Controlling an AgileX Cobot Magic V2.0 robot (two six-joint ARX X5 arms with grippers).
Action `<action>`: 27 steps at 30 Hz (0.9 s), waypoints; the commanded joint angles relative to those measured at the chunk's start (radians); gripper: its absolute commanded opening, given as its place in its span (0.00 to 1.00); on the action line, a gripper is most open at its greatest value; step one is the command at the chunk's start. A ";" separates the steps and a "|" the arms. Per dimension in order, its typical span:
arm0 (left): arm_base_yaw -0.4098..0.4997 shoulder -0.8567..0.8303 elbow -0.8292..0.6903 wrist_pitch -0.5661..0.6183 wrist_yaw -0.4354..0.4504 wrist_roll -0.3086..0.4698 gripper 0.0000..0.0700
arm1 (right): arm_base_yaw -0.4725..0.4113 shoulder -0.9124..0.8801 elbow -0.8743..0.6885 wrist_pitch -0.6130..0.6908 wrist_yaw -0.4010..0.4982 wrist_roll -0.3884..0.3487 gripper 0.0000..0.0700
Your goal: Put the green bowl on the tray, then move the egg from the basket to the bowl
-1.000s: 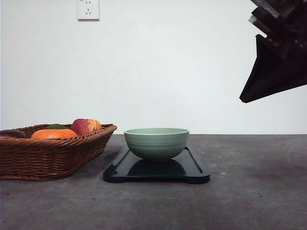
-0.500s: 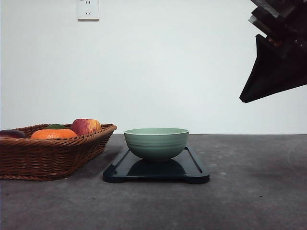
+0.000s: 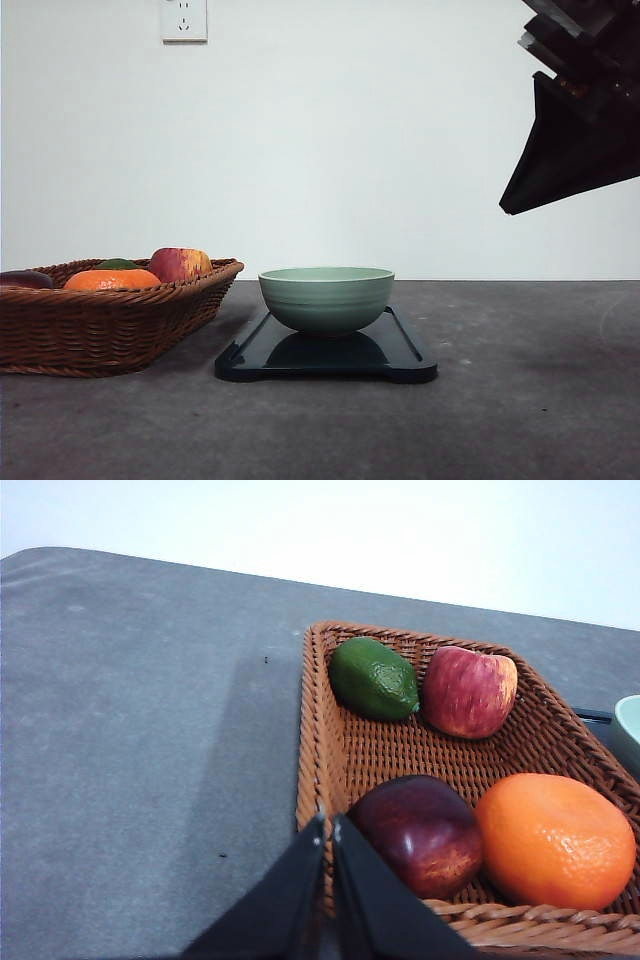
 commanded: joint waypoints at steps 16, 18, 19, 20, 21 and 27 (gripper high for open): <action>0.001 0.000 -0.019 0.016 -0.004 0.013 0.00 | 0.010 -0.085 0.006 0.035 0.003 -0.052 0.01; 0.001 0.000 -0.019 0.017 -0.004 0.013 0.00 | 0.008 -0.086 0.006 0.043 0.009 -0.086 0.01; 0.001 0.000 -0.019 0.017 -0.004 0.013 0.00 | 0.006 -0.087 0.005 0.044 0.018 -0.103 0.01; 0.001 0.000 -0.019 0.016 -0.004 0.013 0.00 | 0.002 -0.090 0.004 0.045 0.033 -0.119 0.01; 0.001 0.000 -0.019 0.016 -0.004 0.013 0.00 | -0.007 -0.101 -0.001 0.047 0.056 -0.130 0.01; 0.001 0.000 -0.019 0.016 -0.004 0.013 0.00 | -0.106 -0.251 -0.124 0.137 0.090 -0.147 0.01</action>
